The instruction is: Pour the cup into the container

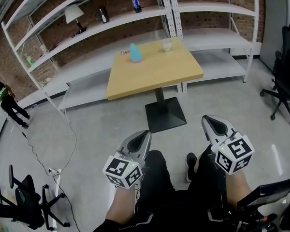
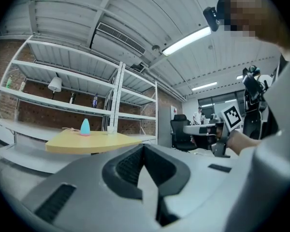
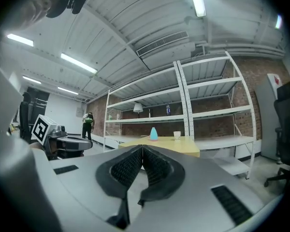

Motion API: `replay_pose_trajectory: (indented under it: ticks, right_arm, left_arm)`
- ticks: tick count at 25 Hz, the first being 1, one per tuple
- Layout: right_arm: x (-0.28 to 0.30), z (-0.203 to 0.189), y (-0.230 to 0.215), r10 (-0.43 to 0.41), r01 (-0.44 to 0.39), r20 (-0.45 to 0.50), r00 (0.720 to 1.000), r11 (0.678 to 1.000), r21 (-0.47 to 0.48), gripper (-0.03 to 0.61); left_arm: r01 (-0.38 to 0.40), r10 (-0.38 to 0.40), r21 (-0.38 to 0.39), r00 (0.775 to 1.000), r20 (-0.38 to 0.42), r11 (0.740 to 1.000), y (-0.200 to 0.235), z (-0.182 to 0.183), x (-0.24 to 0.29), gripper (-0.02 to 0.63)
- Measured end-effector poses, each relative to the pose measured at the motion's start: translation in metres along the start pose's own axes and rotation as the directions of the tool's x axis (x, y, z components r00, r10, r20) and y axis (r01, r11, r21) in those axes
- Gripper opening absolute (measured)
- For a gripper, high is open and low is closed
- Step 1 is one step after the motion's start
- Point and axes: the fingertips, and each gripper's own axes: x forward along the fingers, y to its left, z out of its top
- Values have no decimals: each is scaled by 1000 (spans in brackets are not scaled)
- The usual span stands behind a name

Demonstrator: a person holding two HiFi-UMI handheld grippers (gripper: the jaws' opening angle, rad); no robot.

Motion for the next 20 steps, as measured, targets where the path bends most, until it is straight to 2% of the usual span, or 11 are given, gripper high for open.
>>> replay_pose_trajectory:
  ticks: [9,20]
  right_arm:
    - [104,25,-56,27,-27,40,999,1000,-17,2]
    - [233,20,-100,37,-37,27,999,999,14,3]
  left_arm:
    - [-12,12,20,1000,6,1000,72,20,83,2]
    - [-25,25,29,1000,13,999,175,25,166,2]
